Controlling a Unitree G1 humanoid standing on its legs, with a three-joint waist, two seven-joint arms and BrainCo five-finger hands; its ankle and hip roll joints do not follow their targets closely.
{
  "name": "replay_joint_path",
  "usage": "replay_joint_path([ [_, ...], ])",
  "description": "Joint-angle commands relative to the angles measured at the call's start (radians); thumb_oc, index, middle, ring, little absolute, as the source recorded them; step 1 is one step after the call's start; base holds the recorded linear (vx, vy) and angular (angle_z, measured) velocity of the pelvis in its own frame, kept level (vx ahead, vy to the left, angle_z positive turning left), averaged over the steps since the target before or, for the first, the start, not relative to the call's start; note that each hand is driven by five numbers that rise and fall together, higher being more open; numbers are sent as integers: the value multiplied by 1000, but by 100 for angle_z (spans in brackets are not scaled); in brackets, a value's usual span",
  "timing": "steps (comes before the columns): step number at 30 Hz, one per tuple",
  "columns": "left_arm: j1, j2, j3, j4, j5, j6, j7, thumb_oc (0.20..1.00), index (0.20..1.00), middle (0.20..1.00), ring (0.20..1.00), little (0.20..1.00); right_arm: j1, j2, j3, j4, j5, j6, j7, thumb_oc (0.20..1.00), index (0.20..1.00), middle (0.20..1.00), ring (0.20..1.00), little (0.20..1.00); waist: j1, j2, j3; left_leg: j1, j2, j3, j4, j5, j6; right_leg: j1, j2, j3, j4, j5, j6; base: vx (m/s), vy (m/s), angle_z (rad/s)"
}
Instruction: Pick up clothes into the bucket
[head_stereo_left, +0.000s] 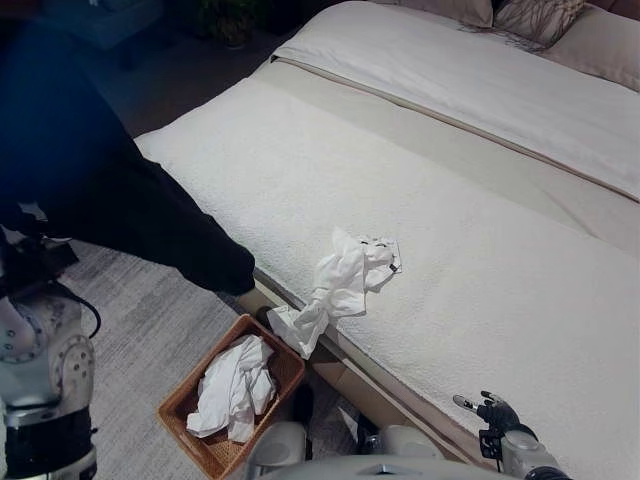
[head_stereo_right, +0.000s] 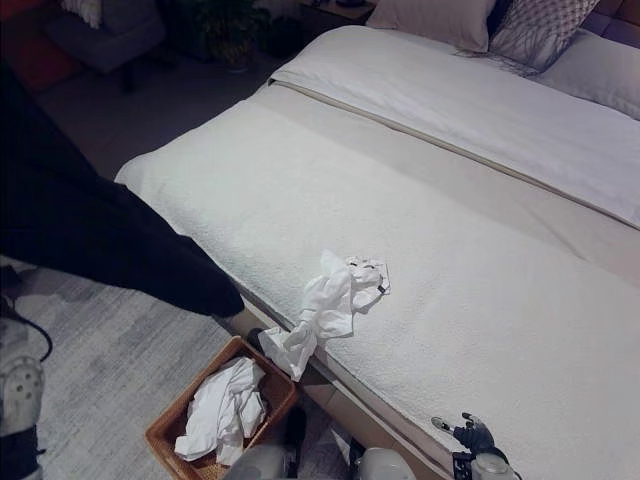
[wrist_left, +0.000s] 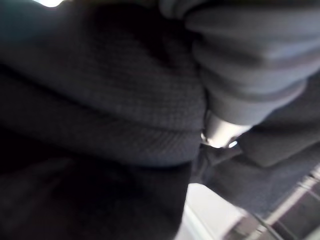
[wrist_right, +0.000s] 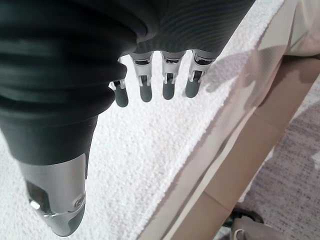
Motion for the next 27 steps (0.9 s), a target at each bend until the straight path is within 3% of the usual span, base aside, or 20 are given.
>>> replay_joint_path([
  [1, 23, -2, 90, -12, 55, -23, 2, 200, 200, 200, 200, 200, 0, -2, 15, -18, -10, -29, -23, 1000, 1000, 1000, 1000, 1000, 17, -46, -39, 5, 23, 15, 105, -143, -22, -3, -106, 4, -30, 34, 82, 0, 0, 0],
  [4, 77, -51, 120, 13, 68, -14, -6, 200, 200, 200, 200, 200, 4, -12, -11, -27, -8, -32, -29, 1000, 1000, 1000, 1000, 1000, 28, -51, -28, -5, 22, 10, 111, -143, -21, -8, -106, 1, -26, 34, 80, 0, 0, 0],
  [13, 87, -62, 102, 11, 74, -11, -27, 200, 200, 200, 200, 200, 2, -16, -15, -30, -12, -32, -33, 1000, 1000, 1000, 1000, 1000, 37, -52, -18, -13, 22, 0, 116, -142, -21, -13, -107, -7, -17, 30, 79, -2, -1, 2],
  [27, 251, -63, 12, 141, 203, 108, -111, 200, 200, 200, 200, 200, 0, -25, -26, -77, -25, -33, -37, 1000, 1000, 1000, 1000, 1000, 36, -47, 2, -28, 17, 1, 134, -142, -17, -29, -112, -4, 0, 30, 79, -2, 1, 0],
])
